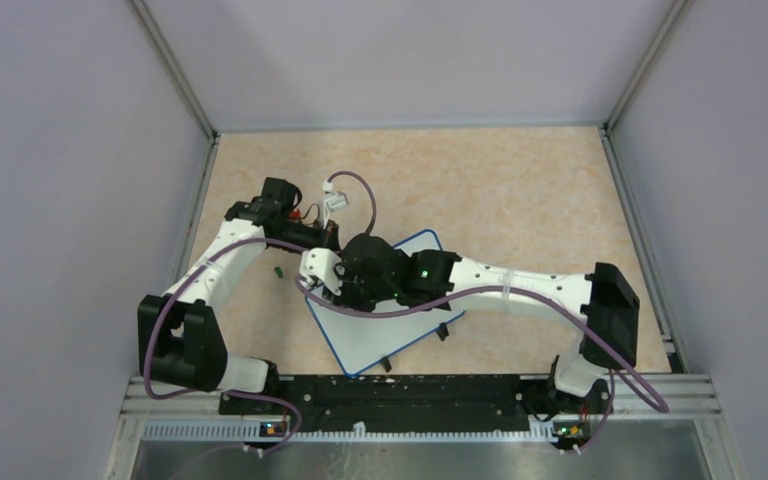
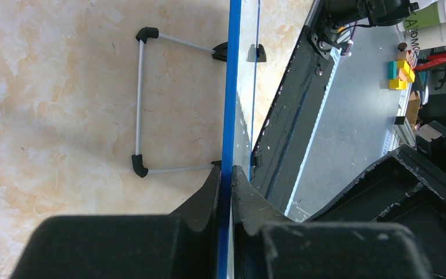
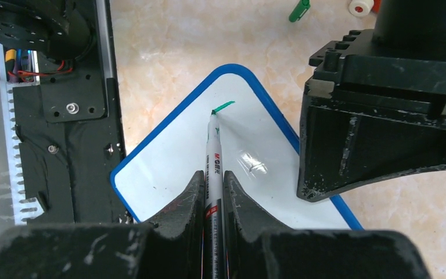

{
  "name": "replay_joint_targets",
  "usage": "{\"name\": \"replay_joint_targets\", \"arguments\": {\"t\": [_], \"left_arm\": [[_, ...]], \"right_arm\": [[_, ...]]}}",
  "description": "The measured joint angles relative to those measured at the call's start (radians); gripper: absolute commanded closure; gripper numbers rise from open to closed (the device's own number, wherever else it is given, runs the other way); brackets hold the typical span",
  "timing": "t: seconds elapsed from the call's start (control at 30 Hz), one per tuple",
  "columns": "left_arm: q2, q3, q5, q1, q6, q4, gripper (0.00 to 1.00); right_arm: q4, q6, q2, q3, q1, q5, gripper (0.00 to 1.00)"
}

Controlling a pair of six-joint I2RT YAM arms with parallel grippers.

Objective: Write a sentence on the whiteboard

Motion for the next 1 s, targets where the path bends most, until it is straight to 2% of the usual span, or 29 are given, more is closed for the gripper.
{"name": "replay_joint_targets", "arguments": {"t": [0.4, 1.0], "left_arm": [[0.0, 0.0, 0.0, -0.002, 0.0, 0.0, 1.0], [-0.004, 0.0, 0.0, -0.007, -0.013, 0.004, 1.0]], "right_arm": [[0.006, 0.011, -0.019, -0.065, 0.014, -0.035, 1.0], [-0.053, 0.019, -0.052, -0.023, 0.007, -0.03, 1.0]]}}
